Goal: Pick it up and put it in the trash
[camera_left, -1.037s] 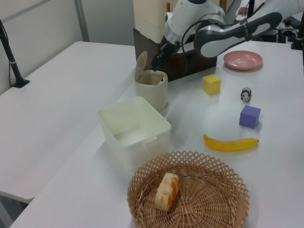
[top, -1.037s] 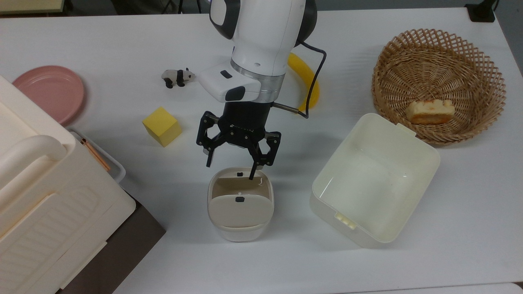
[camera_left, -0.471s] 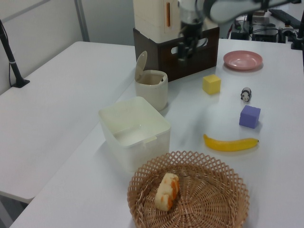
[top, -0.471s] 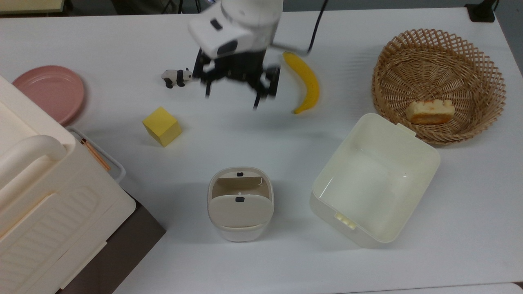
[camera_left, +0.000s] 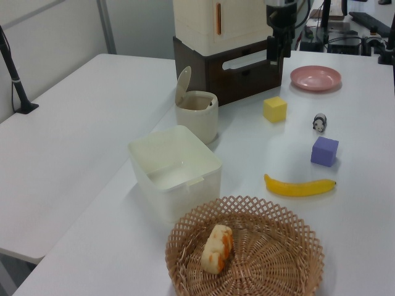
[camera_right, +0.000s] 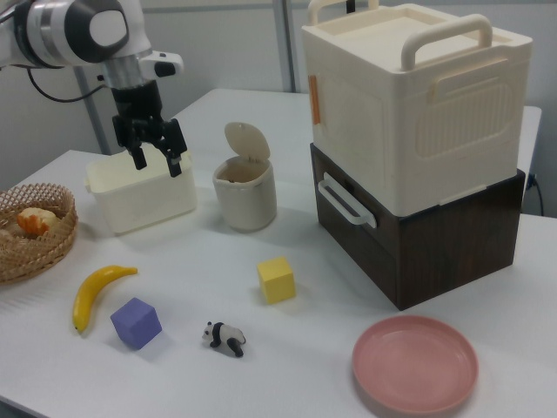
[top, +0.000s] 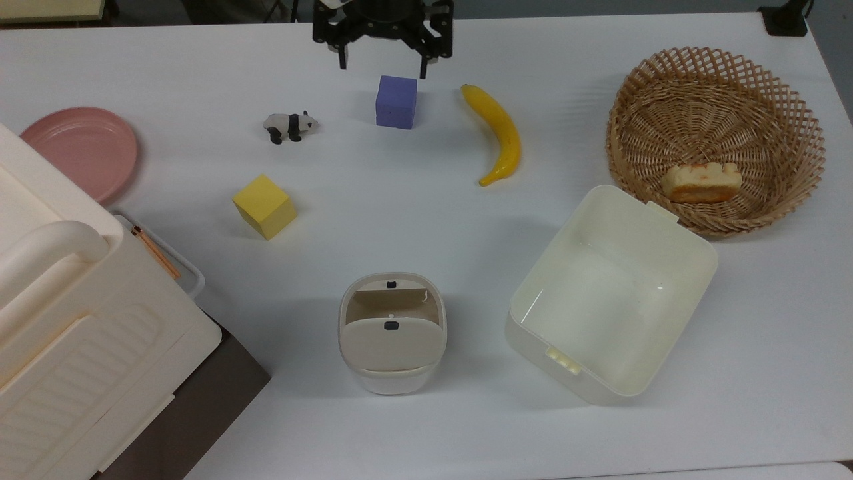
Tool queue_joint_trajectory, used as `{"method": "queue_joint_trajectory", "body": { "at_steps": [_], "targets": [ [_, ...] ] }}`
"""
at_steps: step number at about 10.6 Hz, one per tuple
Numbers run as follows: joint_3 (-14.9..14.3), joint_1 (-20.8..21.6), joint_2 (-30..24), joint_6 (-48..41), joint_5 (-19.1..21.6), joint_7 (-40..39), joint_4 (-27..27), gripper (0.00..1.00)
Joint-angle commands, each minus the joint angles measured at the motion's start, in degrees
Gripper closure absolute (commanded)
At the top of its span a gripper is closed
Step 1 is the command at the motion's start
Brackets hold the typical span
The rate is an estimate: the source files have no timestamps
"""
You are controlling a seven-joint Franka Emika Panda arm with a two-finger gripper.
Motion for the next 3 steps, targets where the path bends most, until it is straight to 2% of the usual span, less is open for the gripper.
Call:
{"method": "queue_joint_trajectory", "body": {
  "at_steps": [1, 3],
  "targets": [
    [-0.41, -1.13, -0.93, -0.19, 0.97, -2.25, -1.78, 0.00],
    [-0.41, -1.14, -0.66, -0.28, 0.44, -3.04, -1.78, 0.00]
  ]
}}
